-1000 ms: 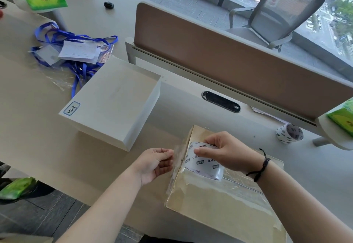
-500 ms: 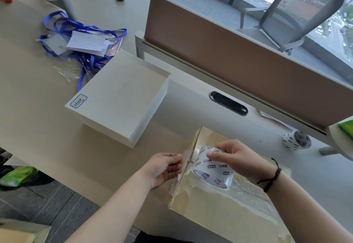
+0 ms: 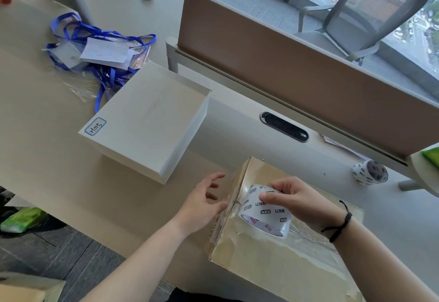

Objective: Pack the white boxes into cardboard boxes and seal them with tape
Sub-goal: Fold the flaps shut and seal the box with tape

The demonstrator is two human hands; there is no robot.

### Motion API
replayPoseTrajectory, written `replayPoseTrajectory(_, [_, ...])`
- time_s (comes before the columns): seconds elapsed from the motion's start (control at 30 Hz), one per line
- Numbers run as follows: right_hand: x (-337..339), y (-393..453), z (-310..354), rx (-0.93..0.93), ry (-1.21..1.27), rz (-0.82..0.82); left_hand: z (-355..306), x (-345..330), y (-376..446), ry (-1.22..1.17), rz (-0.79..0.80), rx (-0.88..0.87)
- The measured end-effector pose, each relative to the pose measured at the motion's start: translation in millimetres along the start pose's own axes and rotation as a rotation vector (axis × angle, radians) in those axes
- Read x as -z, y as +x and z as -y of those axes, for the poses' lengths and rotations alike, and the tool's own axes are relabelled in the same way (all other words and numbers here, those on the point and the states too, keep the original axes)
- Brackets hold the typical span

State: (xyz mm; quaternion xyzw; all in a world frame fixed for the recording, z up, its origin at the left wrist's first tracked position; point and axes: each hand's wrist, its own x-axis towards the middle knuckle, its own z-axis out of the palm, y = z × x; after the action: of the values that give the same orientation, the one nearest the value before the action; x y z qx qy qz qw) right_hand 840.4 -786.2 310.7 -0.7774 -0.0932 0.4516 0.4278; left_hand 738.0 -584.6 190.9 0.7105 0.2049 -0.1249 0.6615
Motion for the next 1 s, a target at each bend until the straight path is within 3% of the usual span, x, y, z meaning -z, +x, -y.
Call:
replayPoseTrajectory(0.13, [-0.5, 1.2, 2.8, -0.008, -0.013, -0.014, -26.4, 13.7, 2.8, -0.016, 0.318, -0.131])
replayPoseTrajectory(0.2, [-2.0, 2.0, 6.5, -0.009, -0.017, -0.023, -34.2, 15.1, 11.0, 0.146, 0.499, -0.149])
replayPoseTrajectory(0.27, [-3.8, 2.3, 11.5, -0.005, -0.016, -0.030, -35.1, 13.2, 19.8, 0.332, 0.580, -0.144])
replayPoseTrajectory(0.67, [-23.6, 12.1, 48.8, -0.007, -0.265, -0.102, -32.2, 14.9, 35.3, 0.304, 0.584, -0.145])
replayPoseTrajectory(1.0, [-17.7, 3.4, 42.7, -0.043, -0.267, -0.113, -26.6, 11.7, 33.6, 0.228, 0.600, -0.135])
